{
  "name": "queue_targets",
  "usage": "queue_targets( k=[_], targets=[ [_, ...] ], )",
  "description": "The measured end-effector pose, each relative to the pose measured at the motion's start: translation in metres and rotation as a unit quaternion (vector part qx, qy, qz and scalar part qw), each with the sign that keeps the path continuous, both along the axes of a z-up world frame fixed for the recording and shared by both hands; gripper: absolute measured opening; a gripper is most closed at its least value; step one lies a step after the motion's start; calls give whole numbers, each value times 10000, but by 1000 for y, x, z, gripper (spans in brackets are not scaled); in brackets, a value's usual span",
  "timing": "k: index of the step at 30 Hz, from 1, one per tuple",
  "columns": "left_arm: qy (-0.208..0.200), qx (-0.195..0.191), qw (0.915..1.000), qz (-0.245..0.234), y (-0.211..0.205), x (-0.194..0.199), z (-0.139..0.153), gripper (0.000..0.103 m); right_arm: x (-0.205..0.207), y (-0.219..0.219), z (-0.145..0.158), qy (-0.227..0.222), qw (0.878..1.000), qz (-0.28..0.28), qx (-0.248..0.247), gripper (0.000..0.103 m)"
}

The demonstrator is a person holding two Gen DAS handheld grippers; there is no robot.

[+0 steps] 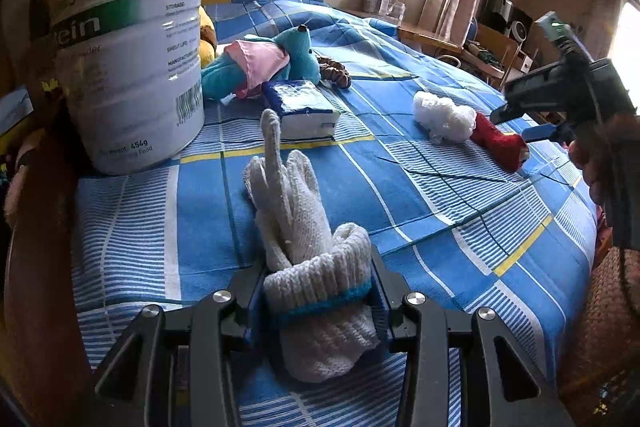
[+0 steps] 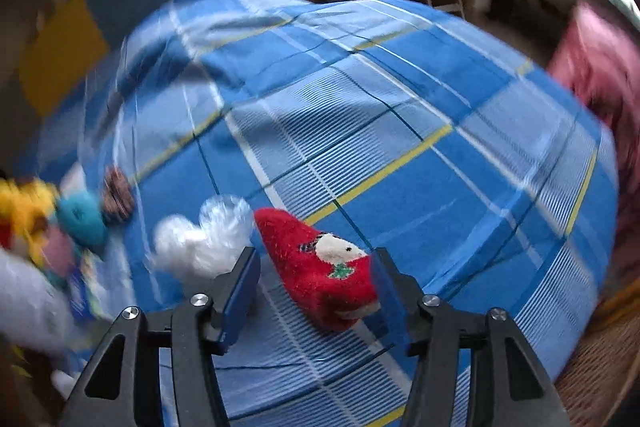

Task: Organize soft objects
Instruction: 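Grasp the red Santa sock with the right gripper, then carry the white glove into the gold tray and release it while the right holds the red sock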

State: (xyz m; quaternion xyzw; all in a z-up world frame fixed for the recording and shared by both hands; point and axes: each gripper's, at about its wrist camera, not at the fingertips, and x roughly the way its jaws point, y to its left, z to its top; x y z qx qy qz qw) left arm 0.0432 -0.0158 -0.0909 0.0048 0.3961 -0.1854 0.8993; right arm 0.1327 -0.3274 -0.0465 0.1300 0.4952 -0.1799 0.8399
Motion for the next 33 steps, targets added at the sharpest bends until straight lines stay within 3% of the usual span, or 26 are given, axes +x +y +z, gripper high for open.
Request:
queue_targets(
  k=[4,6,8,10,17,27,33],
  targets=[
    [-1,-51,10000,-2,1,0,-1,44,16,13,-13,622,9916,609,-954,58],
    [1,-81,10000,-4,1,0,-1,44,19,12,-27,806,9893,806,-910,58],
    [-1,-101,9999,0,2,0,-1,44,16,9,-31,667,9923,831,-629,39],
    [-13,-81,10000,-1,1,-1,-1,44,16,10,-29,622,9928,779,-666,31],
    [-29,-37,10000,4,-1,-3,0,44,15,9,-31,639,9938,751,-517,32],
    [-29,170,9998,-21,-6,-2,1,44,19,20,-33,691,9897,950,-817,34],
    [351,31,9994,-13,1,-1,13,40,18,24,-33,681,9878,1035,-946,34]
  ],
)
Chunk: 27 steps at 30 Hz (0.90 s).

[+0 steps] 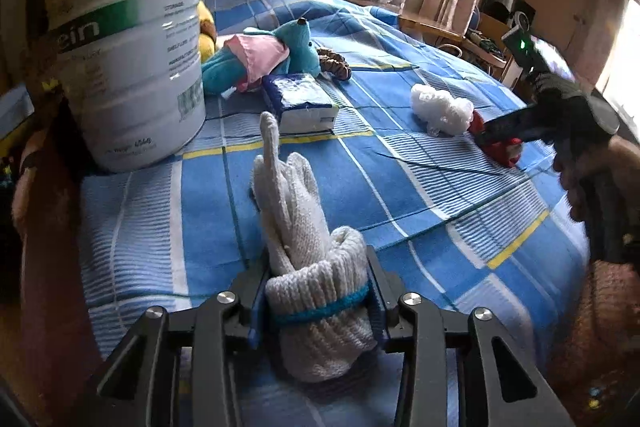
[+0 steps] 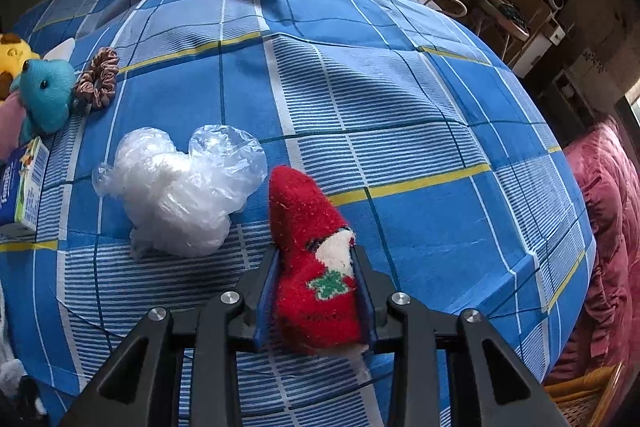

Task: Organize soft objects
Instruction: 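Carry the white glove into the gold tray and release it while the right holds the red sock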

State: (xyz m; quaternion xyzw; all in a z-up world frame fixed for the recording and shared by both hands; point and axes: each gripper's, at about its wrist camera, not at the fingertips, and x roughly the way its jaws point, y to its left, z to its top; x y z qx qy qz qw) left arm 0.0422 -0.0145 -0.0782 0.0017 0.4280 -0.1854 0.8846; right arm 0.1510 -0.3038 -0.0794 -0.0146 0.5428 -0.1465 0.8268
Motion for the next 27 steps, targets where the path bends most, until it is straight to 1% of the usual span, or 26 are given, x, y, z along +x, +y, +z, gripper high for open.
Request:
queue_targets(
  k=[3,7,10,13,17,21,23,25,27],
  targets=[
    [-69,-243,9997,36,13,-8,19,39,-1,0,0,-16,10000,-28,31,34],
    [-389,-536,9976,221,44,-23,57,39,0,-1,0,-14,10000,-37,31,34],
    [-533,-727,9943,570,77,-27,79,39,1,-1,1,0,10000,2,0,34],
    [-514,-888,9893,1038,116,-25,90,40,1,2,1,10,9999,61,-89,34],
    [-394,-858,9823,1618,162,-21,91,40,0,1,2,0,10000,59,-79,34],
    [-161,-707,9734,2171,212,-13,82,40,0,1,2,3,9999,72,-104,34],
    [-38,-698,9697,2340,231,-8,77,40,0,2,2,5,9999,76,-112,34],
    [44,-675,9629,2614,253,1,73,40,0,2,2,6,9999,73,-123,34],
    [240,-693,9588,2744,271,16,66,40,0,2,2,3,9999,75,-133,34]
  ],
)
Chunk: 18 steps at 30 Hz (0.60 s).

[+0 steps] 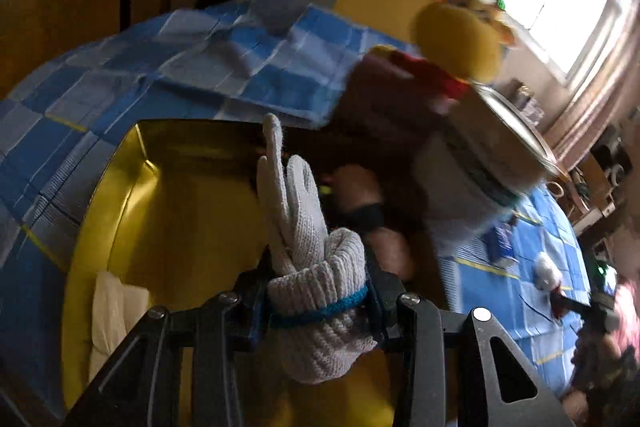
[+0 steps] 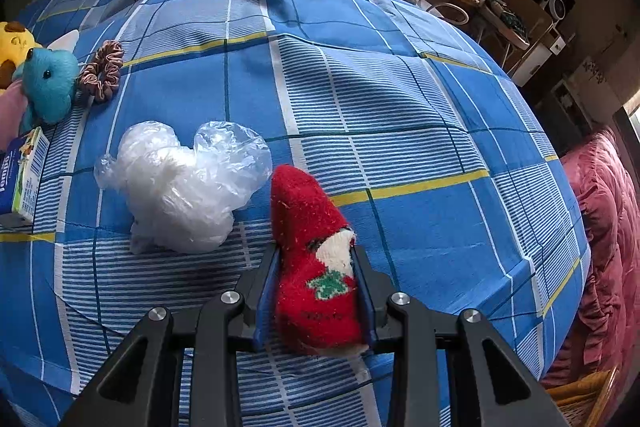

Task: Organize soft objects
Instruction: 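Carry the white glove into the gold tray and release it while the right holds the red sock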

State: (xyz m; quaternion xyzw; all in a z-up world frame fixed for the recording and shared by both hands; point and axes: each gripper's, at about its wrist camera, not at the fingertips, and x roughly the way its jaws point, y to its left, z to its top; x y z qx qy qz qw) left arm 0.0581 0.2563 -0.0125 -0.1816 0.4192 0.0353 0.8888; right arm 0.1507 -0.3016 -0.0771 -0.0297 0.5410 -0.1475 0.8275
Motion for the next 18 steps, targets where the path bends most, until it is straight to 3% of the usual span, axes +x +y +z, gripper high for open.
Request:
queue_targets(
  k=[3,14,17,18],
  targets=[
    [221,-54,9997,100,14,22,-12,40,0,0,0,-2,10000,1,-10,34],
    [681,292,9971,153,25,73,-50,44,0,2,0,4,10000,19,-69,34],
    [645,185,9976,190,27,71,-47,54,0,2,0,9,10000,17,-71,34],
    [626,264,9974,240,26,67,-43,63,-1,2,0,5,10000,15,-71,34]
  ],
)
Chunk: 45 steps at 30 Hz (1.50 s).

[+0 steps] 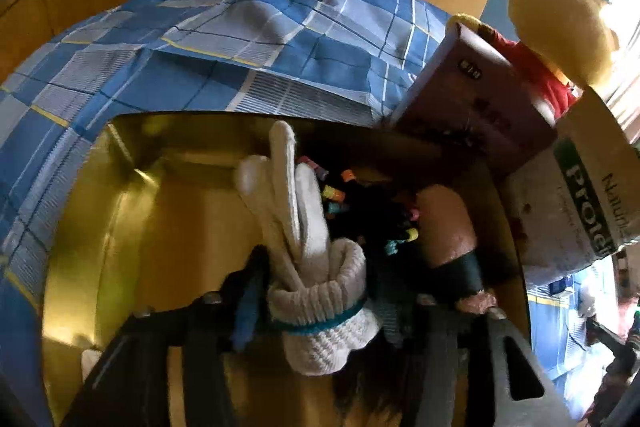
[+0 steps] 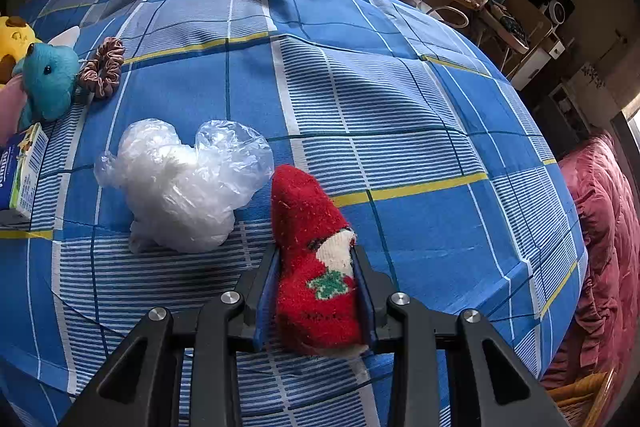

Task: Organize soft objects
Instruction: 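Carry the white glove into the gold tray and release it while the right holds the red sock, then carry the red Santa sock into the gold tray and open the right gripper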

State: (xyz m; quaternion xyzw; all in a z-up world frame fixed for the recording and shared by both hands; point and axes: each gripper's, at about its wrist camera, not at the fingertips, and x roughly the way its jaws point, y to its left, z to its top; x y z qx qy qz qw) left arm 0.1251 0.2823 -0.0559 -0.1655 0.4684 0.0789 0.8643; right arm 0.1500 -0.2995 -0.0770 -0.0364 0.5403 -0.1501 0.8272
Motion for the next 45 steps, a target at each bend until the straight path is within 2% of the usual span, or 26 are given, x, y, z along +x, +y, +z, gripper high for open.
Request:
queue_targets(
  k=[1,6,11,17,23,31,39,45],
  targets=[
    [-44,45,10000,12,-1,-2,2,68,0,0,0,1,10000,2,-3,34],
    [-125,-26,9997,192,-5,-25,19,68,0,1,0,-2,10000,32,-62,34],
    [-435,182,9989,31,-28,-55,40,68,0,0,0,-24,10000,-28,6,34],
    [-613,221,9976,-213,-58,-90,55,68,0,-4,1,-44,9999,-103,90,32],
    [-700,373,9958,-457,-85,-114,60,68,0,-10,5,-110,9993,-254,236,25],
    [-658,338,9950,-670,-103,-131,57,68,-3,-25,11,-266,9964,-700,394,18],
    [-668,442,9937,-778,-109,-137,57,68,-4,-27,8,-181,9961,-764,393,18],
    [-696,536,9926,-842,-112,-141,56,68,-9,-39,15,-472,9907,-1044,733,18]
  ],
)
